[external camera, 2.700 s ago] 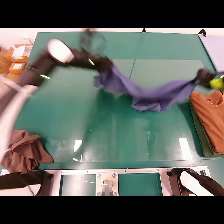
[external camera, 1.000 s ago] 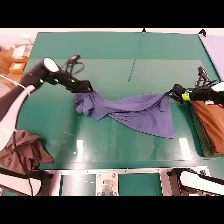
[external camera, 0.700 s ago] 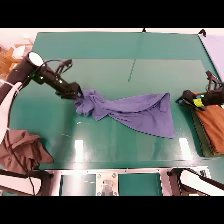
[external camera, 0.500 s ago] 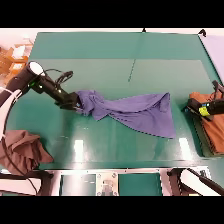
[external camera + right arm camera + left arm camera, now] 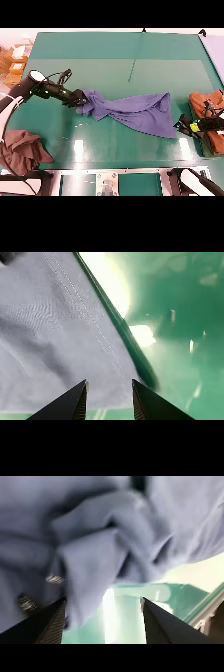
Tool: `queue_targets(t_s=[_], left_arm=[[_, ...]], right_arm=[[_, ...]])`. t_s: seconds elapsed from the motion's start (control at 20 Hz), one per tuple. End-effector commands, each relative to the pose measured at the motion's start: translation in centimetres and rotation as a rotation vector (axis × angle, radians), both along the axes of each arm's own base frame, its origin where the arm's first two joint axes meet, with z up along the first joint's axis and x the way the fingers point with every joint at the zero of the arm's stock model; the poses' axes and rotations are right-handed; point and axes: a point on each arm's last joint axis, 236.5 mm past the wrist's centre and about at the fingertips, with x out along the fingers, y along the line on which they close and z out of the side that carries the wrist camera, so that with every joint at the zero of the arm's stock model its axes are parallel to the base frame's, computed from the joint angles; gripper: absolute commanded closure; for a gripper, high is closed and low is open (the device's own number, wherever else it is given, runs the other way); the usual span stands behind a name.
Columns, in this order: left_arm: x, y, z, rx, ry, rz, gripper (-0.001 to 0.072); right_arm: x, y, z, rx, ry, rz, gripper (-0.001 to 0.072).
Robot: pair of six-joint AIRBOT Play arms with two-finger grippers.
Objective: Fold the shirts.
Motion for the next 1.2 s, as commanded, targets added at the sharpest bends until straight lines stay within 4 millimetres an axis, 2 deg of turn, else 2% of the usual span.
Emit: queue_targets(t_s=[0.0,0.15,0.35,0.45,0.55,0.65,0.85,0.95,1.1,1.15], left_arm=[[-0.8,-1.3,1.1,-0.059,-0.001,-0.036,0.0174],[-1.7,-0.7,2.2,-0.067,0.013,-0.068,0.0175],[-5.7,-1.2,2.6,-0.031,0.102,-0.133,0.0174],[-7.2,-2.6,0.7,-0.007,0.13,-0.104,0.0173],[-8.4,-4.0,-2.6,0.041,0.152,-0.063,0.0173],[-7.9,-4.8,-5.3,0.091,0.113,0.0,0.0173],[-5.9,-5.8,-8.6,0.142,0.077,0.085,0.0174],[-4.9,-5.8,-9.2,0.141,0.069,0.13,0.0174],[-3.2,-5.7,-9.0,0.141,0.015,0.176,0.0187],[-2.7,-5.5,-9.0,0.144,-0.003,0.189,0.0345]], right_arm=[[0.8,1.1,-1.2,0.05,-0.042,-0.018,0.038],[0.5,1.4,-2.5,0.073,-0.006,0.006,0.0381],[0.3,1.5,-3.0,0.085,0.013,0.018,0.0381],[0.7,1.7,-2.6,0.098,0.003,0.013,0.0381],[1.3,1.7,-2.1,0.104,-0.014,0.007,0.0381],[1.7,1.5,-1.8,0.1,-0.025,0.006,0.038],[2.0,1.7,-1.6,0.116,-0.033,-0.002,0.038],[1.9,1.8,-1.6,0.118,-0.031,0.0,0.0381],[2.1,2.0,-1.5,0.128,-0.037,-0.007,0.0381],[2.2,2.1,-1.4,0.133,-0.041,-0.011,0.0381]])
